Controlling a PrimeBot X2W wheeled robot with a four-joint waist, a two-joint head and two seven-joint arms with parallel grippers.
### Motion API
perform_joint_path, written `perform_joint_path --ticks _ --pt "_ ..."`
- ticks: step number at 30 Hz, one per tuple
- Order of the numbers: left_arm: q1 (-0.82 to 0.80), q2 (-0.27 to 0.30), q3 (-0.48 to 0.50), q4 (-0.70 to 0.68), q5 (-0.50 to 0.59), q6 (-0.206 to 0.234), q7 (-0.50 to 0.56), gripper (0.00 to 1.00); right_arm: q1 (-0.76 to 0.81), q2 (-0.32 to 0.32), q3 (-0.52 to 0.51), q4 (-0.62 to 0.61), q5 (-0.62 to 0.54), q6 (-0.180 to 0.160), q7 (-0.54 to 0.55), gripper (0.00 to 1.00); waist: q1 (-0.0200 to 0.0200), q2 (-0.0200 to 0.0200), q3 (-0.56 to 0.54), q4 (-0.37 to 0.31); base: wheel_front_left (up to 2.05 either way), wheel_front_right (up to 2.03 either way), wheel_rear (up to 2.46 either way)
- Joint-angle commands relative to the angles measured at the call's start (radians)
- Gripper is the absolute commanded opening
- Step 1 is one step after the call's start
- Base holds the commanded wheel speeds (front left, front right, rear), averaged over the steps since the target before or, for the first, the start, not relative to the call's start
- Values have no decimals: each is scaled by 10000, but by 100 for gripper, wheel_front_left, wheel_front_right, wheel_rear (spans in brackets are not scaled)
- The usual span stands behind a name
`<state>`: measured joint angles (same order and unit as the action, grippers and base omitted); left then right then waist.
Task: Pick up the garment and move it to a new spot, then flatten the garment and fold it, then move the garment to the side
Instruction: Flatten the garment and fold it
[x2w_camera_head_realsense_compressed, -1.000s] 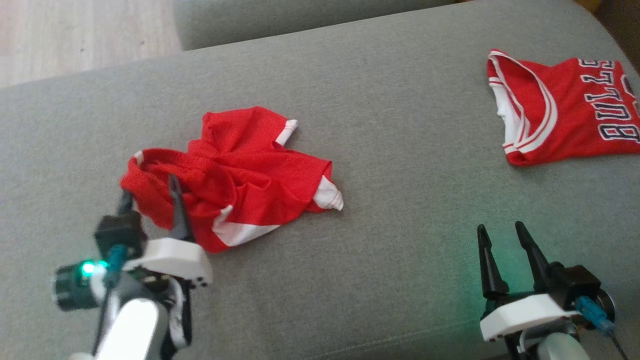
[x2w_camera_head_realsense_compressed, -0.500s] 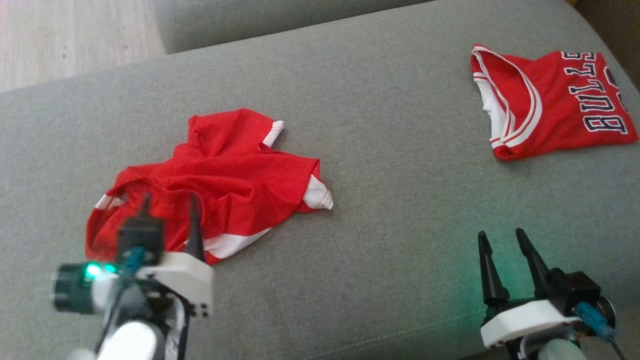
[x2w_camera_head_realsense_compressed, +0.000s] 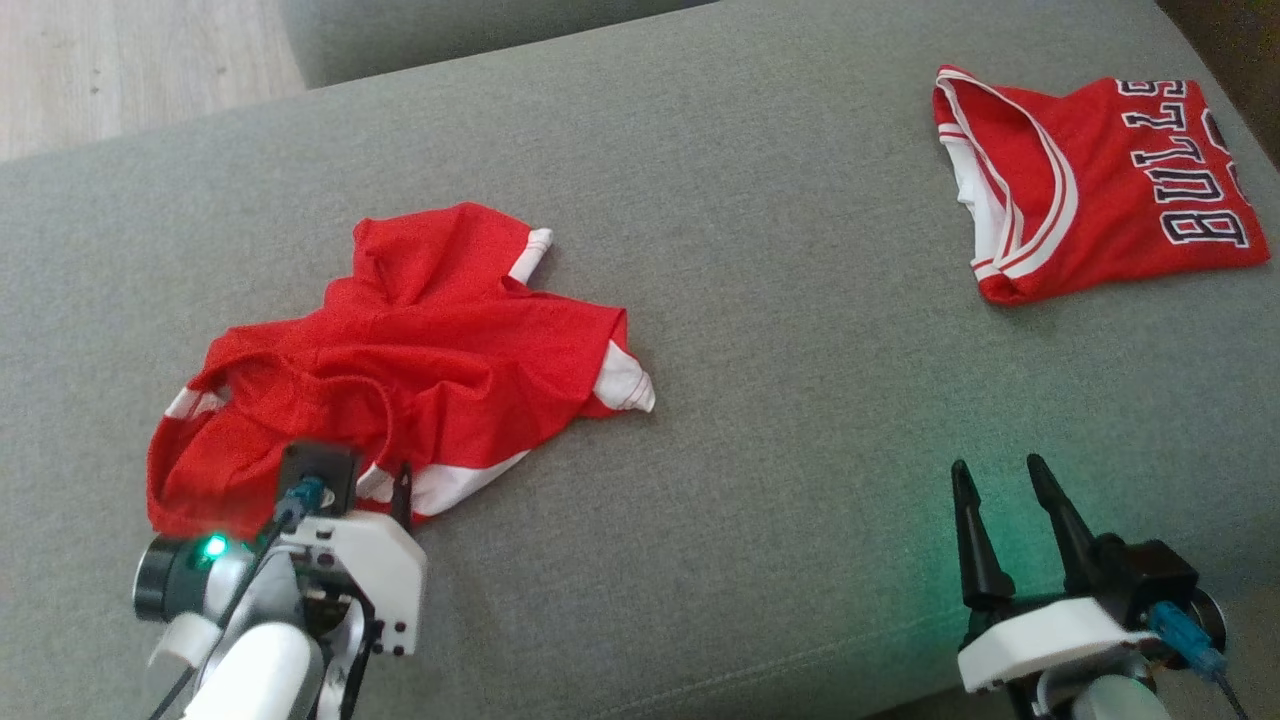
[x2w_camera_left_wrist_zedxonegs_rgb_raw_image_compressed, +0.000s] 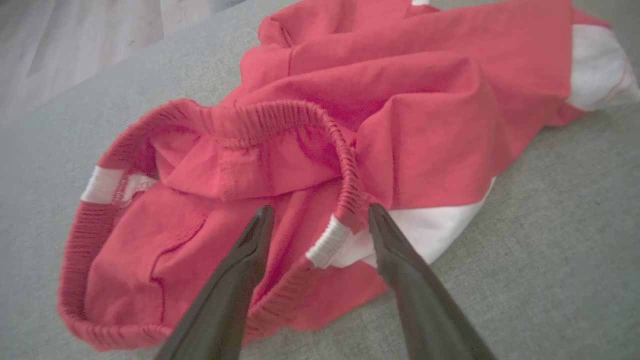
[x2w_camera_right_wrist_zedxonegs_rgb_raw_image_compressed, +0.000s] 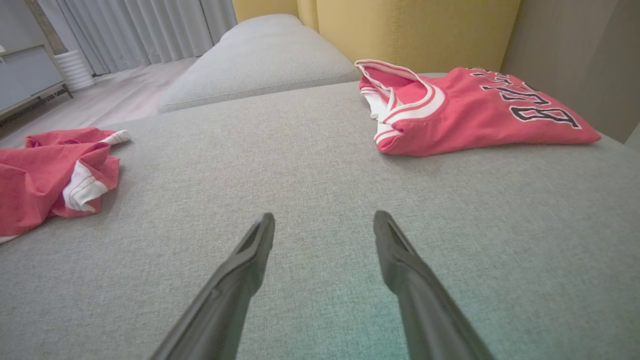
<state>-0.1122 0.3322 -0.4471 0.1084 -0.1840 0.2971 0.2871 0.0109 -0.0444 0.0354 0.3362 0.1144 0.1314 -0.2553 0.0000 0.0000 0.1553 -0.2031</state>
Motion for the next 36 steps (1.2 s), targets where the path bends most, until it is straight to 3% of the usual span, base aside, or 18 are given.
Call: perform_joint_path --ticks 1,3,6,10,16,19,26,29,30,31,32,33,36 --pt "-595 147 362 -167 -153 -95 -98 99 -269 -58 233 -240 49 -7 -65 100 0 0 26 -8 0 0 0" --pt "-692 120 328 41 -259 -215 -36 45 -285 -58 249 -222 74 -7 -65 100 0 0 48 -14 0 0 0" --pt "-793 30 308 225 -487 -401 -34 0 -331 -58 259 -208 112 -7 -65 100 0 0 97 3 0 0 0" --pt "-865 -228 469 88 -911 -486 -312 0 -316 -58 157 -212 110 -7 -65 100 0 0 145 205 0 0 0" --pt "258 -924 2015 -1409 -2058 673 -1483 0 -237 -58 24 -214 72 -7 -65 100 0 0 55 646 0 0 0" --pt "1279 -1262 2525 -1977 -2662 991 -1789 0 -181 -58 -1 -236 -4 -7 -65 100 0 0 17 955 0 0 0" --pt "2520 -1817 2887 -1695 -3553 839 -2403 0 -235 -58 -18 -257 -164 -7 -65 100 0 0 27 1501 0 0 0" --pt "2606 -2058 2879 -989 -3941 513 -2663 0 -249 -58 -45 -236 -241 -7 -65 100 0 0 18 1701 0 0 0" --pt "2578 -2079 2869 -836 -3966 467 -2722 18 -255 -58 -42 -230 -257 -7 -65 100 0 0 24 1725 0 0 0" --pt "2549 -2054 2833 -687 -3929 435 -2752 48 -264 -58 -38 -223 -269 -7 -65 100 0 0 30 1738 0 0 0" --pt "2523 -2024 2813 -580 -3880 431 -2790 95 -275 -58 -30 -212 -276 -7 -65 100 0 0 33 1739 0 0 0" --pt "2507 -2001 2834 -522 -3835 477 -2833 100 -290 -58 -15 -200 -278 -7 -65 100 0 0 32 1728 0 0 0" --pt "2510 -1735 3085 -632 -3359 939 -3250 100 -323 -58 29 -180 -228 -7 -65 100 0 0 30 1620 0 0 0"
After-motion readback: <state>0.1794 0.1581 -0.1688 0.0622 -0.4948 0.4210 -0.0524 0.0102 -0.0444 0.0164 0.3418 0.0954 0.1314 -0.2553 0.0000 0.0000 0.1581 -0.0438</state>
